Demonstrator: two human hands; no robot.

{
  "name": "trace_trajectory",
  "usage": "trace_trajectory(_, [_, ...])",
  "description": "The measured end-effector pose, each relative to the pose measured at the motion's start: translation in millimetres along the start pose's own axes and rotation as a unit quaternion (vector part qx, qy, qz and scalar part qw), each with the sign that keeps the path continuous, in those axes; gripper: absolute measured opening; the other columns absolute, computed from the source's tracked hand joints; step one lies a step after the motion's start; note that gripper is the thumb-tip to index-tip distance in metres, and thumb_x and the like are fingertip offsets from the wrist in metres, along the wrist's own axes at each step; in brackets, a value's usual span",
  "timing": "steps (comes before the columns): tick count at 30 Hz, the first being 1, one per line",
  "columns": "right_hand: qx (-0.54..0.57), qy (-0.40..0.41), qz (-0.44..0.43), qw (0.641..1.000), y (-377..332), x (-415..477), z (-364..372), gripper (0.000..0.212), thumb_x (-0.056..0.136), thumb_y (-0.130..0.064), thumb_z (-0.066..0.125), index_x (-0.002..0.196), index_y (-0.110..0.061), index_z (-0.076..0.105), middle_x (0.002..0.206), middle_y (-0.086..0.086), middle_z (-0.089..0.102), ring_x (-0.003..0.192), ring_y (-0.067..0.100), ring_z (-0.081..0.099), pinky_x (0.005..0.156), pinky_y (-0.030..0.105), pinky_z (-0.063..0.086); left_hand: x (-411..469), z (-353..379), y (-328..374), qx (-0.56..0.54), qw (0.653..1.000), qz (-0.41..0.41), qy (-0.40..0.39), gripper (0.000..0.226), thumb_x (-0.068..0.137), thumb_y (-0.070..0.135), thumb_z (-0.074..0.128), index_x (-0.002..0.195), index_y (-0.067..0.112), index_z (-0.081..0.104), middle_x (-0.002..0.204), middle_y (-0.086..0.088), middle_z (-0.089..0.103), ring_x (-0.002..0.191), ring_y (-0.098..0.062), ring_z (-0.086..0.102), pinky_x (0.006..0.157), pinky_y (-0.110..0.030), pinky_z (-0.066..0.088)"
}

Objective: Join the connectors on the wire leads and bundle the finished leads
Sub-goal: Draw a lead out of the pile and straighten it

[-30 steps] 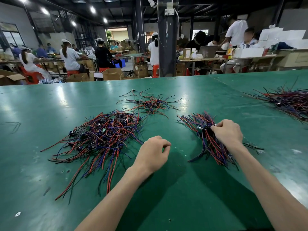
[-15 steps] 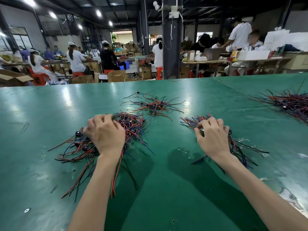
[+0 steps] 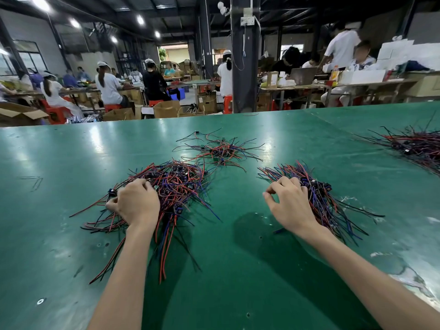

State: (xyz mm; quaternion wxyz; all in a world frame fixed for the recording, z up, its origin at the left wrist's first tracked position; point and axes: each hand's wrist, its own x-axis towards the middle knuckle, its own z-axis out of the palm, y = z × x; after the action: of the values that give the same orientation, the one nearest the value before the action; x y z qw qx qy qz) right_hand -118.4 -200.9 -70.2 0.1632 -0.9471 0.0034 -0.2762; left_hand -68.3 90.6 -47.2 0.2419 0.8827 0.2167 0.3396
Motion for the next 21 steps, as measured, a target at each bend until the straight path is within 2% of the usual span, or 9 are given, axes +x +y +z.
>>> trace_trajectory(2, [0.004,-0.005,0.001,1.0,-1,-1,0,0.02,0.094,-0.031,0.054,0.096,-0.015,0.066,0.105,0.002,0.057,0.106,0.024,0.042,0.087,0.038,0.03,1,-2,3,-0.045,0.999,-0.003,0.014,0.029,0.095,0.02,0.048,0.076,0.012,0.07,0.063,-0.009,0.058,0.068,-0.027,0.047,0.087,-0.042,0.03])
trace_trajectory(4, [0.009,-0.007,0.001,1.0,-1,-1,0,0.02,0.094,-0.031,0.055,0.096,-0.015,0.066,0.105,0.003,0.058,0.107,0.024,0.042,0.087,0.038,0.029,0,-3,5,-0.069,0.997,-0.005,0.017,0.03,0.095,0.021,0.049,0.073,0.013,0.069,0.068,-0.014,0.063,0.067,-0.027,0.046,0.087,-0.041,0.031])
trace_trajectory(6, [0.011,-0.01,0.0,1.0,-2,-2,1,0.019,0.094,-0.03,0.055,0.096,-0.015,0.066,0.105,0.003,0.057,0.107,0.024,0.042,0.087,0.037,0.029,0,-4,6,-0.089,0.996,-0.012,0.017,0.026,0.094,0.02,0.052,0.08,0.012,0.072,0.077,-0.017,0.068,0.072,-0.031,0.053,0.09,-0.042,0.034])
trace_trajectory(9, [0.021,-0.012,0.0,1.0,-3,-2,2,0.019,0.094,-0.03,0.055,0.095,-0.014,0.066,0.103,0.003,0.058,0.106,0.024,0.042,0.086,0.037,0.029,4,-6,3,-0.167,0.985,-0.043,-0.002,0.02,0.091,0.017,0.058,0.1,0.009,0.073,0.096,-0.014,0.072,0.091,-0.033,0.063,0.095,-0.044,0.045])
trace_trajectory(12, [0.025,-0.014,-0.002,1.0,-4,-2,4,0.018,0.093,-0.03,0.055,0.094,-0.014,0.066,0.103,0.002,0.058,0.106,0.023,0.043,0.086,0.036,0.029,8,-9,2,-0.213,0.974,-0.075,-0.002,0.022,0.09,0.011,0.057,0.105,0.006,0.072,0.101,-0.013,0.072,0.093,-0.03,0.065,0.086,-0.038,0.052])
trace_trajectory(15, [0.025,-0.017,-0.005,1.0,-4,-3,4,0.018,0.094,-0.03,0.055,0.092,-0.015,0.065,0.103,0.001,0.059,0.105,0.023,0.043,0.085,0.036,0.028,9,-9,1,-0.17,0.981,-0.088,-0.032,0.025,0.092,0.007,0.05,0.109,0.004,0.069,0.103,-0.017,0.07,0.094,-0.035,0.063,0.081,-0.04,0.051])
trace_trajectory(18, [0.025,-0.021,-0.008,0.999,-4,-3,4,0.018,0.094,-0.03,0.054,0.092,-0.015,0.064,0.103,0.001,0.058,0.105,0.022,0.043,0.084,0.036,0.028,10,-9,-1,-0.073,0.983,-0.107,-0.131,0.022,0.087,0.01,0.049,0.096,0.001,0.068,0.089,-0.015,0.071,0.088,-0.032,0.063,0.079,-0.039,0.052])
trace_trajectory(21, [0.029,-0.021,-0.007,0.999,-3,-3,4,0.017,0.094,-0.03,0.054,0.092,-0.016,0.064,0.103,0.0,0.058,0.105,0.022,0.042,0.083,0.035,0.026,11,-9,-1,-0.072,0.971,-0.115,-0.197,0.027,0.085,0.009,0.046,0.078,0.001,0.071,0.056,-0.001,0.068,0.069,-0.019,0.064,0.066,-0.031,0.052])
